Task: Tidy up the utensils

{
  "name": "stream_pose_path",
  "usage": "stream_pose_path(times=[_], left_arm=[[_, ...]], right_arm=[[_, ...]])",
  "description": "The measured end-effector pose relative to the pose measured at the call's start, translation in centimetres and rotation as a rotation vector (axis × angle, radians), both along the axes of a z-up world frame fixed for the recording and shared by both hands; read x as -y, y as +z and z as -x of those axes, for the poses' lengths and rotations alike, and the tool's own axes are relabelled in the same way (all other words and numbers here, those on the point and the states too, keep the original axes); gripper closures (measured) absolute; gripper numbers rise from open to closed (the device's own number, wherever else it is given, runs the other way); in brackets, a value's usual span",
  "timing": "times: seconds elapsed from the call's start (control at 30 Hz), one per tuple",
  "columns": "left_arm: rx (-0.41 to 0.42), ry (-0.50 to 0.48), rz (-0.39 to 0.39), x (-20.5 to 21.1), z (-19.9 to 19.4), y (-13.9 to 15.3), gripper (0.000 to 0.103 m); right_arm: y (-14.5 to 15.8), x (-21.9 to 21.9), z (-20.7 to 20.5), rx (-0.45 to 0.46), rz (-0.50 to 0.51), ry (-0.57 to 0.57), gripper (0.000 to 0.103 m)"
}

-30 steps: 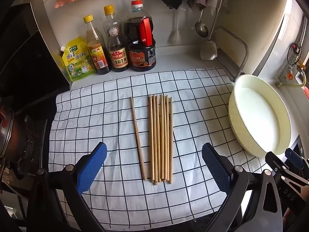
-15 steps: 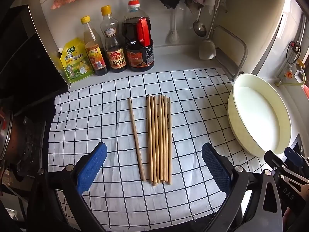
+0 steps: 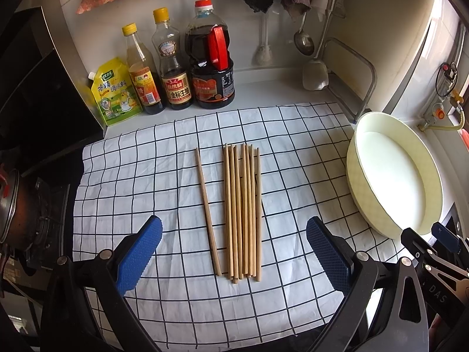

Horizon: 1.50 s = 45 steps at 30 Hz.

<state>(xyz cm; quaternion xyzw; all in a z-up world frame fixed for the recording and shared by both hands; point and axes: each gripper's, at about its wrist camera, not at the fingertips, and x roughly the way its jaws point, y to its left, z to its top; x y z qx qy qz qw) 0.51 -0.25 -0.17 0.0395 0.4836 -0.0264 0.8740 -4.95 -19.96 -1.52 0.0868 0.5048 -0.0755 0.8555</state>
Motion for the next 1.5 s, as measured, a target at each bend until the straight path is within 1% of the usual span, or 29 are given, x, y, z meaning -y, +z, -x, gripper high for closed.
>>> stream_pose_path(times=[1.5], left_arm=[[0.000, -0.002, 0.005, -0.47, 0.56, 0.17, 0.006]], right_arm=[[0.25, -0.06, 0.57, 0.004, 0.001, 0.005, 0.029]])
